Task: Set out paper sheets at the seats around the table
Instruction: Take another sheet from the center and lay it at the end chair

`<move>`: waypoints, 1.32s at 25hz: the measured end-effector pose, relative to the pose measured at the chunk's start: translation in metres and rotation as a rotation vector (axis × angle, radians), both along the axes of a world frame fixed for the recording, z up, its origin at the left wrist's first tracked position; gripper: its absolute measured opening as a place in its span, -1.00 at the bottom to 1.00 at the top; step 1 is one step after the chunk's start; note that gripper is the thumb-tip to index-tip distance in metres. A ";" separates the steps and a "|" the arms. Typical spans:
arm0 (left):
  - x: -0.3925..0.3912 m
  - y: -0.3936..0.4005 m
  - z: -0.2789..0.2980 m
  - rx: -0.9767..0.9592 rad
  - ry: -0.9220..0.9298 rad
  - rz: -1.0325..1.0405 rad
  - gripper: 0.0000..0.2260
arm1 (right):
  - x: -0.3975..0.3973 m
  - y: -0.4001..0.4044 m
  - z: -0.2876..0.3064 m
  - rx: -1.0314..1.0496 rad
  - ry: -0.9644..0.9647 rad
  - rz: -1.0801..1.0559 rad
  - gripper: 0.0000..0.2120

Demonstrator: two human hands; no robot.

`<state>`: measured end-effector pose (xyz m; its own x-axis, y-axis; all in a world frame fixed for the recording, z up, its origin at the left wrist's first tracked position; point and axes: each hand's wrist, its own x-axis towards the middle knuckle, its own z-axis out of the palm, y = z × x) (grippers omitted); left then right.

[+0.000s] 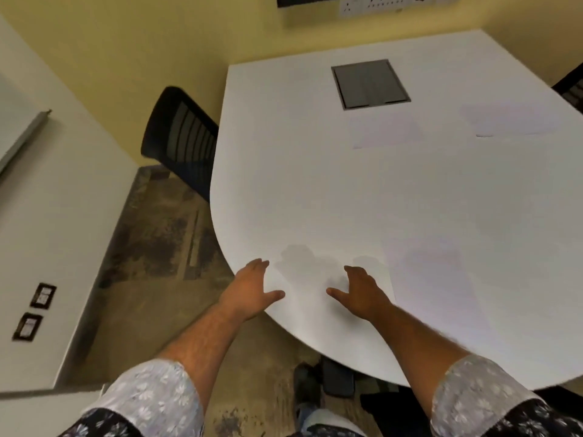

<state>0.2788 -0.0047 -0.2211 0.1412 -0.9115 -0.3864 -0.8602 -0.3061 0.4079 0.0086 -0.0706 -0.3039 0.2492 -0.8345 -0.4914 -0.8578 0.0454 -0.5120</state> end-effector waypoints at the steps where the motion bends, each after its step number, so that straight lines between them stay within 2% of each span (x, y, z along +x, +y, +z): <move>1: 0.003 -0.020 0.001 0.004 -0.013 -0.019 -0.15 | 0.003 -0.016 0.003 -0.011 -0.017 -0.037 -0.09; 13: 0.021 -0.214 0.000 0.001 -0.058 -0.313 -0.14 | -0.001 -0.125 0.026 -0.102 -0.062 -0.350 -0.10; 19: 0.054 -0.306 -0.027 0.023 -0.042 -0.426 -0.17 | 0.047 -0.159 0.023 -0.114 -0.062 -0.485 -0.11; 27: 0.107 -0.418 -0.068 0.062 0.129 -0.507 -0.29 | 0.125 -0.220 0.029 -0.078 0.014 -0.629 -0.19; 33: 0.106 -0.501 -0.075 0.082 0.335 -0.363 -0.37 | 0.155 -0.277 0.040 -0.137 0.026 -0.671 -0.24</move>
<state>0.3848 -0.5057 -0.2961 -0.3239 -0.8436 -0.4283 -0.7429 -0.0535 0.6672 0.1632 -0.3475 -0.2643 -0.3544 -0.8592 -0.3690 -0.6784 0.5078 -0.5309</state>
